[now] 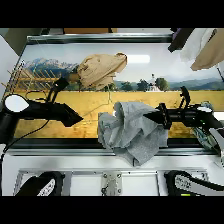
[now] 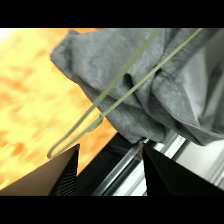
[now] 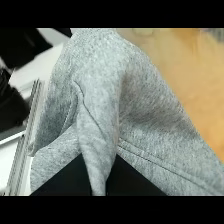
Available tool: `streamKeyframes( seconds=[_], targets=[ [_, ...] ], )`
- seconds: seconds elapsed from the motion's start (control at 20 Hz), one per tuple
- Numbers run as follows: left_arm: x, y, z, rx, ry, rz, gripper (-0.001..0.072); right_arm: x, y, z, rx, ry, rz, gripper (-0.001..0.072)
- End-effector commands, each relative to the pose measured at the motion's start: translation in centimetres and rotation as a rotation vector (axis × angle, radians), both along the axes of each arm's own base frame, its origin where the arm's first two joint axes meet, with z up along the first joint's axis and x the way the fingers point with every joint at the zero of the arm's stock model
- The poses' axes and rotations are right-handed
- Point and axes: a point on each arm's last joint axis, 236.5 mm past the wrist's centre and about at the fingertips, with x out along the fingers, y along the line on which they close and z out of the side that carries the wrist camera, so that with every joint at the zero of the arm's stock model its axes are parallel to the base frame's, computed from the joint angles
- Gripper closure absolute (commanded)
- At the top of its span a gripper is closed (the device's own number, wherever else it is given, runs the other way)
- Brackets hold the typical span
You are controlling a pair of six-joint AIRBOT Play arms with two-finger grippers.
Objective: Fold the clothes and pants, and hang the long-sleeved shirts on hangers.
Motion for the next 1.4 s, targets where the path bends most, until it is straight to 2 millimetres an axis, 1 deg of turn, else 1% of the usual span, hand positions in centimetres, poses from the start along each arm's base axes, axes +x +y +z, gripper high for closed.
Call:
streamKeyframes(
  seconds=[0.0,0.1,0.15,0.25,0.3,0.35,0.4,0.5,0.7,0.75,0.85,1.0,1.05,1.25,1.3,1.35],
  targets=[
    [2.0,2.3,2.4,-0.048,-0.039,0.224,0.0332,1.1,-0.1,3.8,0.052,-0.018,-0.080,0.0699],
    [2.5,3.0,3.4,-0.092,-0.036,0.343,0.0332,1.1,-0.1,5.1,0.023,-0.047,-0.117,0.0698],
    [2.3,3.1,3.5,-0.113,-0.034,0.388,0.0332,1.0,0.0,5.8,0.011,-0.063,-0.136,0.0699],
    [0.8,2.6,2.2,-0.139,0.016,0.431,0.0327,0.8,0.0,7.1,-0.008,-0.087,-0.167,0.0699],
    [-0.3,1.8,1.3,-0.154,0.056,0.438,0.0210,0.5,0.1,7.7,-0.014,-0.103,-0.174,0.0699],
    [-1.2,1.0,0.5,-0.176,0.104,0.457,0.0127,0.1,0.2,8.3,-0.014,-0.110,-0.174,0.0699],
    [-1.8,0.0,-0.3,-0.199,0.146,0.487,0.0127,-0.1,0.2,8.6,-0.017,-0.105,-0.181,0.0699],
    [-2.1,-1.8,-1.1,-0.243,0.181,0.527,0.0128,-0.2,0.2,9.0,-0.030,-0.100,-0.197,0.0699],
    [-0.6,-6.3,-0.6,-0.333,0.200,0.563,0.0129,-1.0,0.4,9.9,-0.032,-0.114,-0.198,0.0699],
    [-0.6,-7.4,-0.7,-0.331,0.216,0.545,0.0129,-1.0,0.4,9.9,-0.033,-0.100,-0.198,0.0699],
    [-1.0,-9.6,-1.7,-0.299,0.255,0.492,0.0129,-1.3,0.5,9.3,-0.062,-0.097,-0.190,0.0699],
    [-1.3,-11.3,-3.5,-0.263,0.322,0.476,0.0129,-1.7,0.5,8.6,-0.097,-0.069,-0.183,0.0699],
    [-1.5,-11.6,-4.1,-0.252,0.341,0.473,0.0157,-1.8,0.5,8.7,-0.100,-0.073,-0.182,0.0699],
    [-2.3,-11.9,-6.3,-0.197,0.400,0.461,0.0158,-2.2,0.6,9.2,-0.099,-0.082,-0.184,0.0699],
    [-2.3,-11.9,-6.7,-0.190,0.408,0.464,0.0197,-2.3,0.7,9.4,-0.100,-0.087,-0.185,0.0698],
    [-2.3,-11.9,-7.2,-0.180,0.418,0.464,0.0411,-2.4,0.7,9.5,-0.101,-0.091,-0.185,0.0699]
  ],
)
